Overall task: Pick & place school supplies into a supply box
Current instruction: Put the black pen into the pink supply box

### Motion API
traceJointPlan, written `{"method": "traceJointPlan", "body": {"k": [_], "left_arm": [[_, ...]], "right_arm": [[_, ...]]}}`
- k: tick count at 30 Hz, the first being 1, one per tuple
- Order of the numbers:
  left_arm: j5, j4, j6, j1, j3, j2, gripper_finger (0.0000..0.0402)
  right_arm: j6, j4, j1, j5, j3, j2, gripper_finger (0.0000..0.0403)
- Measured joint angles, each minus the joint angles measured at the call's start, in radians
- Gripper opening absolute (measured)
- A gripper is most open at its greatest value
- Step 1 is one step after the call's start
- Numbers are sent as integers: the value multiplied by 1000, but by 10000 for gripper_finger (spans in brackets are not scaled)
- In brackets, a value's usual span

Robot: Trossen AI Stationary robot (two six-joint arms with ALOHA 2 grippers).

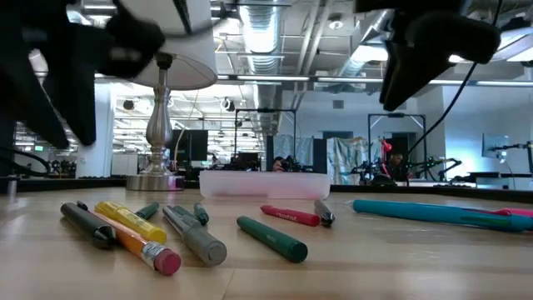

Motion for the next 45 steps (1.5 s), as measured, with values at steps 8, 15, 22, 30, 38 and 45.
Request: {"method": "traceJointPlan", "body": {"k": [8, 15, 22, 30, 38, 45], "left_arm": [[69, 8, 32, 59, -2, 65, 56], [143, 12, 54, 80, -2, 65, 56], [193, 39, 64, 84, -2, 65, 56], [195, 40, 64, 86, -2, 66, 56], [247, 62, 62, 102, -5, 67, 56], [256, 113, 43, 103, -39, 67, 56]], "right_arm": [[121, 3, 79, 48, -73, -73, 118], [247, 13, 161, 96, -154, -156, 118], [398, 31, 255, 175, -249, -215, 118], [568, 36, 336, 201, -335, -224, 118], [668, 39, 393, 245, -364, -224, 118], [679, 76, 438, 307, -364, -224, 118]]}}
